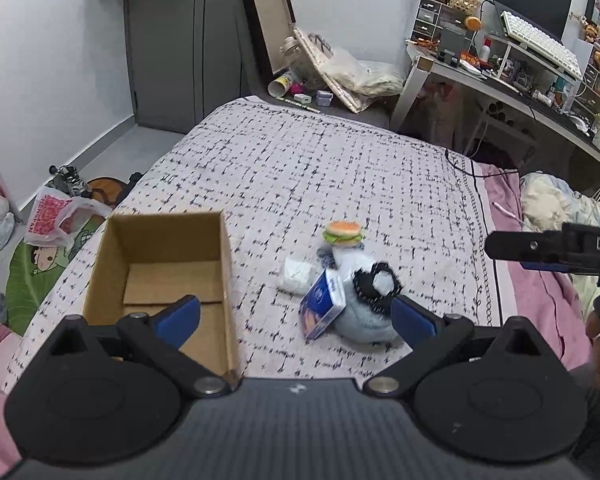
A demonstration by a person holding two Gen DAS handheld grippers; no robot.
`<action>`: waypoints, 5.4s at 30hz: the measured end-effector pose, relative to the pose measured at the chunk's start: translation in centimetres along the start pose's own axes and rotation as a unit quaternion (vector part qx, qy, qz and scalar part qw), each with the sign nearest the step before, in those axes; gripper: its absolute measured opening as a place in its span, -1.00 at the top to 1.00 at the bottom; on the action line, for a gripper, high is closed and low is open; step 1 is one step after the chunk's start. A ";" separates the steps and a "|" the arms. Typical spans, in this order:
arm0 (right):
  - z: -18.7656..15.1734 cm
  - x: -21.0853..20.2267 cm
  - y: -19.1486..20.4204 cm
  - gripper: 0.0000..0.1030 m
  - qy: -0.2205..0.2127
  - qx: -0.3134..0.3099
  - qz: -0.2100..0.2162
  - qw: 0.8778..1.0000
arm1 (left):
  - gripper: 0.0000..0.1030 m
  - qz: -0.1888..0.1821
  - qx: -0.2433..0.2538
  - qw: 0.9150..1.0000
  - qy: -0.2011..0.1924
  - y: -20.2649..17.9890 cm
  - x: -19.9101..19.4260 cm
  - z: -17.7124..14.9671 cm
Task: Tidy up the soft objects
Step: 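Grasp the blue Vinda tissue pack with the left tool while the right tool grasps the black lace item, then lift the tissue pack with the left tool while the right tool lifts the black lace item toward the box, then lower the tissue pack into the box with the left tool while the right tool releases the lace item there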
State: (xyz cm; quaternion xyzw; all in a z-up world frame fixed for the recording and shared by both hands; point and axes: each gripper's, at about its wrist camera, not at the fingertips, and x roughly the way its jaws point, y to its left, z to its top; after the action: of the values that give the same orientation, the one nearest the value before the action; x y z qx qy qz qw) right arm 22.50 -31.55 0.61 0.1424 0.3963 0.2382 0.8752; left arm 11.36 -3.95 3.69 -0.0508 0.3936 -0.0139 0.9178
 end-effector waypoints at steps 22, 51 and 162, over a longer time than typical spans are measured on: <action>-0.1 8.5 -4.5 -0.49 0.052 0.087 0.057 0.993 | -0.26 -0.012 -0.074 0.995 0.059 -0.4 9.6 2.4; -1.9 15.0 -4.5 -0.11 0.126 0.081 0.055 0.987 | 0.01 -0.012 -0.152 0.977 0.149 0.0 18.0 0.1; 0.0 15.1 14.8 0.97 0.018 0.026 0.068 0.997 | 0.66 0.003 -0.256 0.967 0.016 21.1 9.2 3.0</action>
State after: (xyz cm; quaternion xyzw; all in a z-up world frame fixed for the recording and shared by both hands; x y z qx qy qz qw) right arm 26.68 -11.07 -2.36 0.1873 0.4073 0.2898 0.8456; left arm 19.53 16.70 -3.11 -0.2824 0.3993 0.0894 0.8676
